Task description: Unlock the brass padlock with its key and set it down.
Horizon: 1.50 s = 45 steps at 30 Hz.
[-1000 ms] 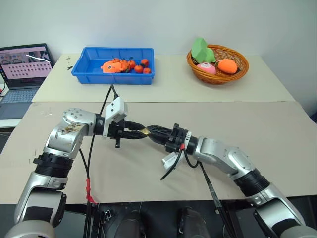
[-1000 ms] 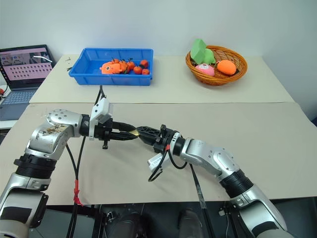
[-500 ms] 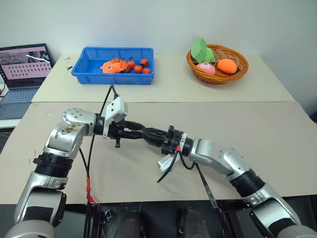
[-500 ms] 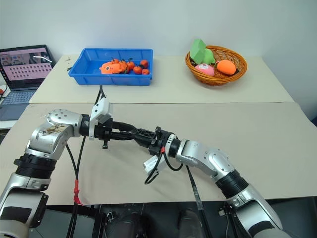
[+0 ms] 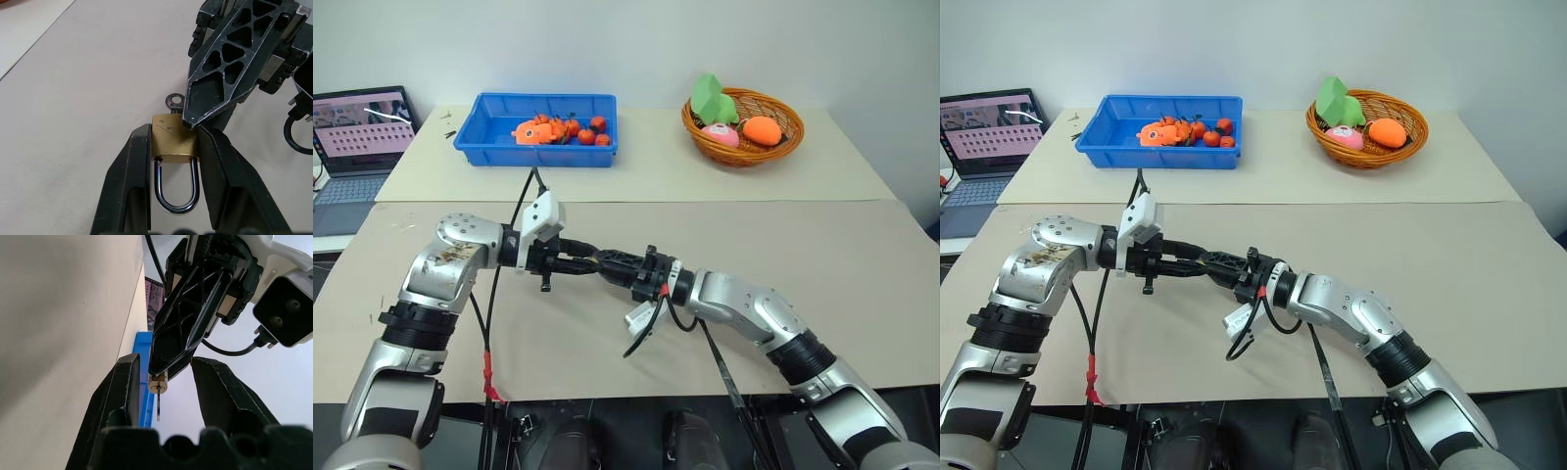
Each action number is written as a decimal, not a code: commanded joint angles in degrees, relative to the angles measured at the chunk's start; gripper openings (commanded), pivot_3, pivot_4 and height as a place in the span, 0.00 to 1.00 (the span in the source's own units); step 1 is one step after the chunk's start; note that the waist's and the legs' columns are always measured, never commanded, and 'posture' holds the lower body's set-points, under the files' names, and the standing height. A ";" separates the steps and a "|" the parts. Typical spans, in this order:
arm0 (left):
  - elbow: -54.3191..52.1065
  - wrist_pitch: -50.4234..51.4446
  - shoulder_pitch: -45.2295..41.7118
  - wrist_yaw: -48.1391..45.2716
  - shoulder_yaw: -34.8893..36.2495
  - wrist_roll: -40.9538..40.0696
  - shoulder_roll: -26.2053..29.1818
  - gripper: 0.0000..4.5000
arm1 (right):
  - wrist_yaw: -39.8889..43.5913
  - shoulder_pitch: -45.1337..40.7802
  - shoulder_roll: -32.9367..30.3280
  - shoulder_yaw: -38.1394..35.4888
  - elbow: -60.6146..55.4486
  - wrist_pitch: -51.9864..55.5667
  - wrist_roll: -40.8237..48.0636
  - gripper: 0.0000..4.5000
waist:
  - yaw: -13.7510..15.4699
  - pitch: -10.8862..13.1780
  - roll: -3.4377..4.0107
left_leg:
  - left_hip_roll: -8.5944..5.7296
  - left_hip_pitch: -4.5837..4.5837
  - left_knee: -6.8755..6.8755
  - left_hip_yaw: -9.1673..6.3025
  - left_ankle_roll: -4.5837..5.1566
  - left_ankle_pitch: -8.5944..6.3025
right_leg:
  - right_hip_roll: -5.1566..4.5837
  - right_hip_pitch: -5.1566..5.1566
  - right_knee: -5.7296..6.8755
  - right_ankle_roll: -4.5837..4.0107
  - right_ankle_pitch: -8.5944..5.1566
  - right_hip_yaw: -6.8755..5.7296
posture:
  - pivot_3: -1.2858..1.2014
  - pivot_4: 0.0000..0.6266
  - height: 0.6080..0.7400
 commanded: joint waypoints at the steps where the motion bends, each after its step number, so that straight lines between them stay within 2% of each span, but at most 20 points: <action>1: -1.17 -0.36 -1.63 0.02 0.98 -0.36 0.58 0.19 | -0.67 -0.79 0.07 -1.29 -0.92 0.19 1.19 0.46 | 0.00 0.00 0.00 | 0.00 0.00 0.00 0.00 0.00 0.00 | 0.00 0.00 0.00 0.00 0.00 0.00 | 0.52 0.24 0.57; 2: -1.16 -0.37 -1.62 0.00 0.99 -0.36 0.60 0.19 | -0.60 -0.79 0.06 -1.33 -0.87 0.22 1.31 0.46 | 0.00 0.00 0.00 | 0.00 0.00 0.00 0.00 0.00 0.00 | 0.00 0.00 0.00 0.00 0.00 0.00 | 0.52 0.24 0.57; 5: -1.13 -0.39 -1.68 0.02 0.99 -0.33 0.61 0.19 | -0.75 -0.93 -0.10 -1.37 -0.70 0.10 1.30 0.30 | 0.01 0.00 0.00 | 0.00 0.00 0.00 0.00 0.00 0.00 | 0.00 0.00 0.00 0.00 0.00 0.00 | 0.52 0.24 0.57; 8: -1.15 -0.33 -1.74 0.03 0.99 -0.40 0.58 0.19 | -0.90 -1.07 -0.17 -1.41 -0.42 0.01 1.28 0.07 | 0.01 0.00 0.00 | 0.00 0.00 0.00 0.00 0.00 0.00 | 0.00 0.00 0.00 0.00 0.00 0.00 | 0.52 0.24 0.57; 9: -1.13 -0.35 -1.76 0.02 0.99 -0.40 0.58 0.19 | -0.95 -1.10 -0.19 -1.39 -0.40 -0.03 1.24 0.03 | 0.00 0.00 0.00 | 0.00 0.00 0.00 0.00 0.00 0.00 | 0.00 0.00 0.00 0.00 0.00 0.00 | 0.52 0.24 0.57; 25: -0.77 0.17 -2.08 0.18 1.13 -0.68 0.32 0.19 | -0.87 -1.46 0.35 -1.54 -0.52 0.51 1.47 0.02 | 0.00 0.00 0.00 | 0.00 0.00 0.00 0.00 0.00 0.00 | 0.00 0.00 0.00 0.00 0.00 0.00 | 0.52 0.24 0.57; 27: -0.52 0.16 -2.24 0.75 1.44 -0.72 0.04 0.41 | -0.92 -1.49 0.38 -1.54 -0.48 0.54 1.44 0.02 | 0.01 0.00 0.00 | 0.00 0.00 0.00 0.00 0.00 0.00 | 0.00 0.00 0.00 0.00 0.00 0.00 | 0.52 0.24 0.57; 30: -0.35 0.81 -2.51 0.38 1.48 -1.38 0.03 0.64 | -0.98 -1.58 0.38 -1.51 -0.36 0.60 1.34 0.02 | 0.01 0.00 0.00 | 0.00 0.00 0.00 0.00 0.00 0.00 | 0.00 0.00 0.00 0.00 0.00 0.00 | 0.52 0.24 0.57; 34: -0.12 0.19 -2.92 1.69 1.81 -1.22 -0.43 1.00 | -0.93 -1.61 0.32 -1.55 -0.35 0.69 1.41 0.02 | 0.00 0.00 0.00 | 0.00 0.00 0.00 0.00 0.00 0.00 | 0.00 0.00 0.00 0.00 0.00 0.00 | 0.52 0.24 0.57; 41: -0.33 5.19 -4.15 1.59 3.94 -4.40 0.19 1.00 | -1.27 -1.48 -0.06 -1.89 0.45 1.12 1.26 0.02 | -0.01 0.00 0.00 | 0.00 0.00 0.00 0.00 0.00 0.00 | 0.00 0.00 0.00 0.00 0.00 0.00 | 0.52 0.24 0.57; 45: 5.32 15.30 -8.24 3.10 9.71 -10.42 0.78 1.00 | -1.68 -1.14 -1.56 -3.35 0.58 2.11 1.37 0.02 | 0.02 0.00 0.00 | 0.00 -0.01 0.00 -0.02 0.00 0.00 | 0.00 0.00 0.00 0.00 0.00 0.00 | 0.52 0.24 0.57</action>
